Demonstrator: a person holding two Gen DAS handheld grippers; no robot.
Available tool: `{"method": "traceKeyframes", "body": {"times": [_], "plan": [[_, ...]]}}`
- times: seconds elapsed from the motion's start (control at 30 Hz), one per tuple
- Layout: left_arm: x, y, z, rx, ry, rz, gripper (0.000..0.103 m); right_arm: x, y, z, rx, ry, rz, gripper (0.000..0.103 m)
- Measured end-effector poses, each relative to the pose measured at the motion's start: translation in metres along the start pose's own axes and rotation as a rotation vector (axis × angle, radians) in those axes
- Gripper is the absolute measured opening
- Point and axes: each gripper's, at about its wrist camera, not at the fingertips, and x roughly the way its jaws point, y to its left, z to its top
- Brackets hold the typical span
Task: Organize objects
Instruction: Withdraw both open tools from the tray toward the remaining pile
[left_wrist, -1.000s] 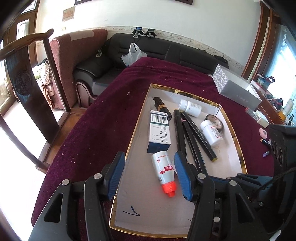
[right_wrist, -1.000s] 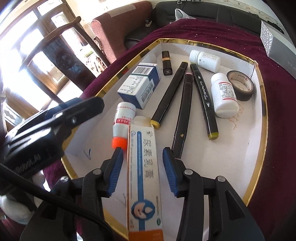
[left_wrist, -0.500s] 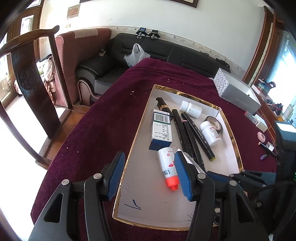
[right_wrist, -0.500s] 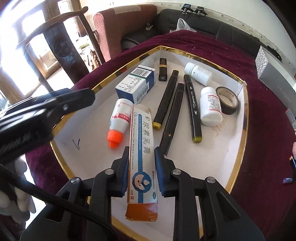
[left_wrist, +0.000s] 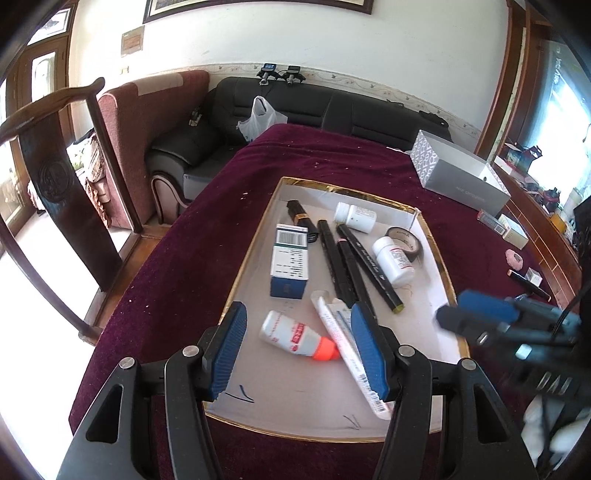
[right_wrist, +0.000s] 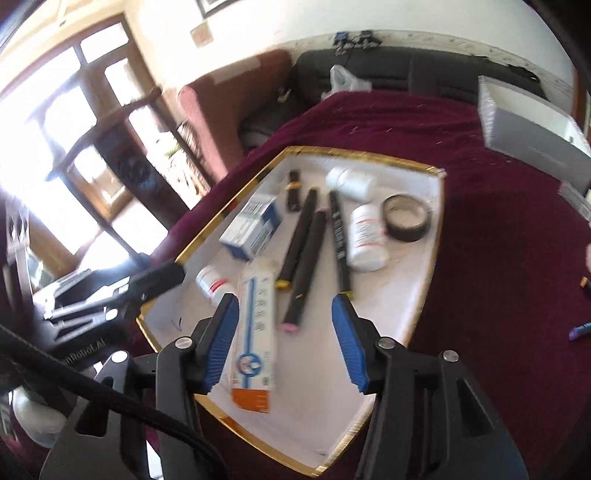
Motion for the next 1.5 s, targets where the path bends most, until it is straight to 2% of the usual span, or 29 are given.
{"method": "traceKeyframes", "body": {"times": [0.07,0.13,0.27,0.33,0.37,0.43,0.47,0.5,0.53,0.63,0.77,0.87,1.03,1.27,1.37,1.5], "plan": [[-0.004,-0.009,0.000,0.014,-0.005,-0.003,0.053,-0.022,-0.018,0.002,0.041,-0.053,-0.036,0.060],[-0.009,-0.019,-0.001,0.027,-0.012,-0.008,0.053,-0.041,-0.033,0.003,0.068,-0.099,-0.072,0.060],[-0.016,-0.042,-0.001,0.063,-0.025,-0.029,0.053,-0.096,-0.064,0.008,0.091,-0.233,-0.200,0.062],[-0.019,-0.054,-0.001,0.081,-0.027,-0.043,0.053,-0.127,-0.076,0.007,0.093,-0.311,-0.275,0.074],[-0.019,-0.062,-0.001,0.093,-0.026,-0.053,0.053,-0.149,-0.083,0.004,0.100,-0.371,-0.328,0.084],[-0.020,-0.076,0.000,0.110,-0.023,-0.073,0.054,-0.177,-0.096,0.000,0.118,-0.465,-0.385,0.086],[-0.019,-0.085,0.001,0.118,-0.018,-0.090,0.054,-0.193,-0.109,-0.004,0.142,-0.509,-0.397,0.092],[-0.018,-0.093,0.002,0.127,-0.012,-0.105,0.055,-0.203,-0.120,-0.005,0.169,-0.516,-0.384,0.098],[-0.017,-0.102,0.003,0.140,-0.004,-0.125,0.055,-0.209,-0.134,-0.006,0.205,-0.508,-0.366,0.100],[-0.011,-0.131,0.005,0.173,0.031,-0.184,0.055,-0.227,-0.186,-0.017,0.362,-0.468,-0.338,0.101],[0.003,-0.167,0.014,0.203,0.075,-0.241,0.055,-0.238,-0.242,-0.040,0.508,-0.451,-0.411,0.101],[0.015,-0.202,0.025,0.238,0.091,-0.262,0.055,-0.235,-0.271,-0.054,0.572,-0.428,-0.430,0.101],[0.043,-0.266,0.026,0.358,0.098,-0.278,0.055,-0.221,-0.311,-0.071,0.624,-0.386,-0.411,0.100],[0.101,-0.353,0.003,0.522,0.203,-0.322,0.055,-0.198,-0.365,-0.098,0.724,-0.404,-0.432,0.100],[0.117,-0.383,-0.004,0.596,0.187,-0.323,0.055,-0.191,-0.381,-0.102,0.749,-0.423,-0.422,0.100],[0.133,-0.412,-0.005,0.698,0.126,-0.289,0.054,-0.187,-0.391,-0.108,0.762,-0.442,-0.414,0.100]]}}
